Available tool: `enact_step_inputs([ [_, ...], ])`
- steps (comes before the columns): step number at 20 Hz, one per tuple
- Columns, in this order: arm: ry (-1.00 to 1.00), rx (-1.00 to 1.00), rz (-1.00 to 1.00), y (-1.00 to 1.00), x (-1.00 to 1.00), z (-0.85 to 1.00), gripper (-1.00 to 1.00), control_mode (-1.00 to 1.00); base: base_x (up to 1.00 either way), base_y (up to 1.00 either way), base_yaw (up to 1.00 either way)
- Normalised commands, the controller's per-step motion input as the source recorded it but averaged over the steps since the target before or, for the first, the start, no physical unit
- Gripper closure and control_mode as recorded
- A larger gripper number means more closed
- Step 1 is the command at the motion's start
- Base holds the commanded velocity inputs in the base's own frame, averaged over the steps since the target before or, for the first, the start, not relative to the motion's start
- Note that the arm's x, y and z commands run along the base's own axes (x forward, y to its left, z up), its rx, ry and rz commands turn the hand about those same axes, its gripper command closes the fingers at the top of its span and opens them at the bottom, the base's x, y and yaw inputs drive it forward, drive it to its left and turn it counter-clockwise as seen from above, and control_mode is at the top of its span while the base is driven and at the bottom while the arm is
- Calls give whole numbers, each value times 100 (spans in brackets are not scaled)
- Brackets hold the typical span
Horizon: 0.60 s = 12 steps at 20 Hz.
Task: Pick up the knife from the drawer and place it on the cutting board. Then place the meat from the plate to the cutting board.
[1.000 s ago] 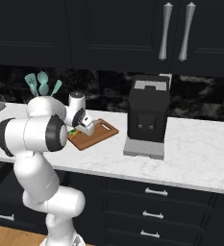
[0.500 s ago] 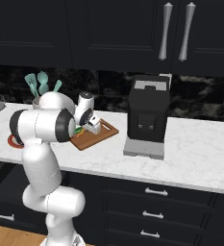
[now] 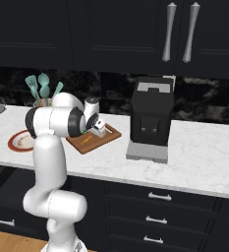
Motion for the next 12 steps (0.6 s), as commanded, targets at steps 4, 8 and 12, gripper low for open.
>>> enact_step_inputs([
  [4, 0, -3, 0, 0, 30, -10, -100, -100, 0, 0, 0],
  [8, -7, 0, 0, 0, -61, 41, -100, -100, 0, 0, 0],
  [12, -10, 2, 0, -18, -99, 52, -100, -100, 0, 0, 0],
])
